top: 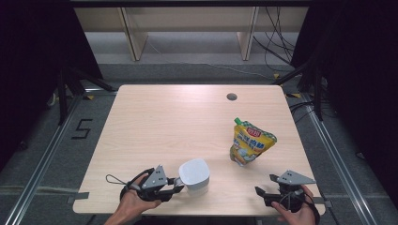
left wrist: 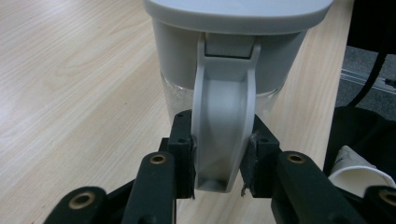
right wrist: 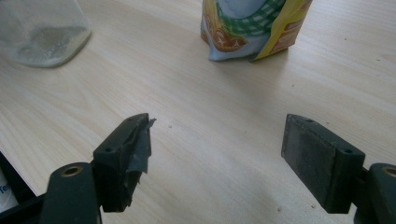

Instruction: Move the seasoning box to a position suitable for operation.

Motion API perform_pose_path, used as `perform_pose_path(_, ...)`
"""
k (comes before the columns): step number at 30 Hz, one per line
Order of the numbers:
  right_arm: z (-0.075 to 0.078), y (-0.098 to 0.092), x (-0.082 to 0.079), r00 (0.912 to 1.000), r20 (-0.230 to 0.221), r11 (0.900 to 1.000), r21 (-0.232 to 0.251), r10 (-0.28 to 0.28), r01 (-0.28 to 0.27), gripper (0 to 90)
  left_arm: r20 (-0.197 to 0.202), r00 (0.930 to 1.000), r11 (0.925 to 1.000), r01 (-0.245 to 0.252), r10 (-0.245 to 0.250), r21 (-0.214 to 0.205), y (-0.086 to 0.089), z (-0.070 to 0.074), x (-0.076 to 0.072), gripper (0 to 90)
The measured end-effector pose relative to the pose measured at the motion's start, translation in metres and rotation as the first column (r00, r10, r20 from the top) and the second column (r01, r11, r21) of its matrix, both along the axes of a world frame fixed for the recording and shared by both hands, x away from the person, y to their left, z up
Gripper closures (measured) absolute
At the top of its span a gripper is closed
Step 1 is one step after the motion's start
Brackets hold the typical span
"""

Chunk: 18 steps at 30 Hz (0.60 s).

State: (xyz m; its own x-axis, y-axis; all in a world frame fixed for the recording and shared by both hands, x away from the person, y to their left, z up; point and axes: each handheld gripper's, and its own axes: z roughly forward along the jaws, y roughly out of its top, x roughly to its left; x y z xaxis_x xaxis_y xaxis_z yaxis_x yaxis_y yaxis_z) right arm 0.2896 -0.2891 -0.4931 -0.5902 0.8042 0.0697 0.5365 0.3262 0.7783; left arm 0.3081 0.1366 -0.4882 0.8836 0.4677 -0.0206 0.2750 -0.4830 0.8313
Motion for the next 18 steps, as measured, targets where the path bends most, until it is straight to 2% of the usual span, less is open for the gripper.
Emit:
perform_pose_path(3, 0.000, 0.000, 0.000, 1.0000, 0.001, 1.0000, 0.000, 0.000, 0.000, 25.2, -0.009, 0.9996, 0.9996, 0.027, -0.027, 0.005, -0.001, 0.000, 0.000, 68.4)
perform_pose_path(6, 0.000, 0.000, 0.000, 1.0000, 0.001, 1.0000, -0.001, -0.001, 0.001, 25.3, 0.001, 0.9992, 0.9991, 0.040, -0.041, 0.011, -0.002, 0.001, 0.002, 68.4)
perform_pose_path(8, 0.000, 0.000, 0.000, 1.0000, 0.001, 1.0000, -0.001, -0.001, 0.001, 25.3, 0.004, 0.9983, 0.9983, 0.058, -0.058, 0.007, -0.002, 0.000, 0.003, 68.4)
perform_pose_path(9, 0.000, 0.001, -0.001, 0.9999, -0.014, 1.0000, 0.001, -0.003, 0.003, 25.2, 0.000, 0.9979, 0.9979, 0.065, -0.065, -0.009, -0.004, -0.001, 0.003, 68.4)
perform_pose_path(12, 0.000, 0.000, 0.000, 1.0000, -0.005, 0.9999, -0.016, 0.001, -0.001, 25.3, 0.011, 0.9957, 0.9957, 0.092, -0.092, -0.001, -0.009, 0.000, 0.004, 68.4)
perform_pose_path(15, 0.000, 0.001, -0.001, 0.9997, -0.023, 1.0000, 0.000, 0.002, -0.002, 25.3, 0.019, 0.9921, 0.9923, 0.123, -0.124, 0.008, -0.010, 0.000, 0.007, 68.4)
perform_pose_path(16, 0.000, 0.000, 0.000, 1.0000, 0.001, 1.0000, -0.002, 0.004, -0.004, 25.2, 0.016, 0.9911, 0.9912, 0.132, -0.132, 0.005, -0.010, 0.000, 0.009, 68.4)
perform_pose_path(18, 0.000, -0.001, 0.000, 1.0000, -0.002, 1.0000, 0.001, 0.001, -0.001, 25.2, 0.022, 0.9883, 0.9884, 0.151, -0.151, -0.013, -0.009, -0.002, 0.013, 68.2)
